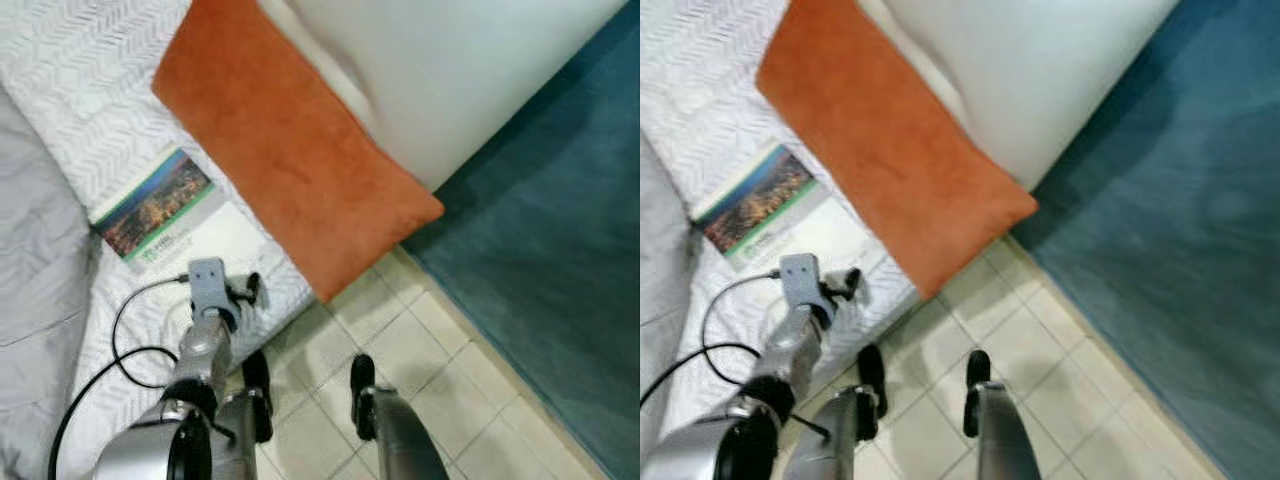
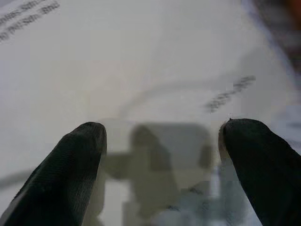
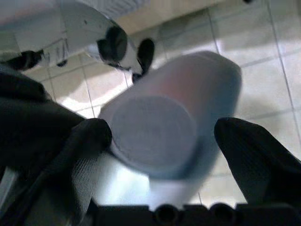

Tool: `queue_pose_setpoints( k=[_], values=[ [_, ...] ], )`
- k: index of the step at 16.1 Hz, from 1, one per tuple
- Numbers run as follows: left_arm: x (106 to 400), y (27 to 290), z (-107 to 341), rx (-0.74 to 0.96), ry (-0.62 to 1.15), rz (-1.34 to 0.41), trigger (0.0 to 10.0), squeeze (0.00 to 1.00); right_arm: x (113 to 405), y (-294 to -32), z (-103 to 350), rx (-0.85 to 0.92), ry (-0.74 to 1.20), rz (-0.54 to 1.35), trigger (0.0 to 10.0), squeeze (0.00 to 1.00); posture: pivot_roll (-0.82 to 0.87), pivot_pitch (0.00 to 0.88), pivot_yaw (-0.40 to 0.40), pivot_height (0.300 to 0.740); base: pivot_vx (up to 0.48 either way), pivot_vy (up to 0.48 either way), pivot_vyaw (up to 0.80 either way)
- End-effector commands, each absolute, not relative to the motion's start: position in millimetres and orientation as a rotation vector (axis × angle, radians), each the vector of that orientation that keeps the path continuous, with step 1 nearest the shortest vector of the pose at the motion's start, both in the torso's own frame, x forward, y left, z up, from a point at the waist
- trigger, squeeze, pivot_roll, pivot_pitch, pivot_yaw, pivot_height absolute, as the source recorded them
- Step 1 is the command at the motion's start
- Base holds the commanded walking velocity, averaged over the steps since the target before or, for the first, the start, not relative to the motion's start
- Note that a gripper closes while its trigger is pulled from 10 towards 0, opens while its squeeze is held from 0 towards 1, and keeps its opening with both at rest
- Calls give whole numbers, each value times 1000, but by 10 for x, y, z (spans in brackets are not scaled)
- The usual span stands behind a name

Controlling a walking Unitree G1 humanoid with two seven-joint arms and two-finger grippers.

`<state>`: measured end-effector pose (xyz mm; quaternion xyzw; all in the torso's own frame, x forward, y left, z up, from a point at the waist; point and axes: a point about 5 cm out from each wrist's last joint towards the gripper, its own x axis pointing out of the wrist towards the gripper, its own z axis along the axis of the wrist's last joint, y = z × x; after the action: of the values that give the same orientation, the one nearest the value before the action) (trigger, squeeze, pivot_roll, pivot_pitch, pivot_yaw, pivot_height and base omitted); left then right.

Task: Clean up the room

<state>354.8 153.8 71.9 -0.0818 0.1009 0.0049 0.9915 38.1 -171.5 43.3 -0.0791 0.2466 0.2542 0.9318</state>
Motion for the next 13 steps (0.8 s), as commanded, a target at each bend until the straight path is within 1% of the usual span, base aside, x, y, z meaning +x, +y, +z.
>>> queue_pose_setpoints(
  k=[1, 2, 3, 4, 5, 6, 8, 9, 11, 13],
  values=[
    [3447, 1425, 606, -202, 202, -52, 10000, 0, 404, -1706, 225, -136, 573, 488, 10000, 0, -232, 511, 0, 740, 0, 0, 0],
    [3457, 1411, 646, -212, 172, -69, 10000, 0, 487, -1702, 179, -133, 562, 485, 10000, 0, -215, 482, 15, 740, 0, 0, 0],
    [3464, 1369, 721, -225, 120, -114, 10000, 0, 651, -1702, 116, -130, 538, 480, 10000, 0, -184, 435, 32, 740, 0, 0, 0],
    [3416, 1364, 748, -219, 90, -157, 10000, 0, 830, -1714, 43, -132, 515, 474, 10000, 0, -149, 357, 52, 740, 0, 0, 0],
    [3353, 1395, 749, -201, 74, -184, 10000, 0, 988, -1722, -16, -141, 496, 471, 10000, 0, -136, 327, 58, 740, 0, 0, 0],
    [3318, 1431, 765, -174, 56, -195, 10000, 0, 1091, -1728, -39, -146, 480, 466, 10000, 0, -109, 271, 71, 740, 0, 0, 0],
    [3218, 1540, 877, -93, -22, -214, 10000, 0, 1477, -1761, -84, -161, 414, 425, 10000, 0, -59, 172, 87, 740, 0, 0, 0],
    [3167, 1568, 933, -60, -53, -212, 10000, 0, 1627, -1787, -81, -174, 384, 398, 10000, 0, -47, 142, 90, 740, 0, 0, 0],
    [2965, 1596, 943, -24, -65, -192, 10000, 0, 1900, -1898, 23, -242, 288, 283, 10000, 0, -22, 72, 92, 740, 0, 0, 0],
    [2688, 1637, 738, 8, 5, -139, 10000, 0, 2174, -1961, 288, -271, 152, 177, 10000, 0, -26, 7, 80, 740, 0, 0, 0]
  ],
)
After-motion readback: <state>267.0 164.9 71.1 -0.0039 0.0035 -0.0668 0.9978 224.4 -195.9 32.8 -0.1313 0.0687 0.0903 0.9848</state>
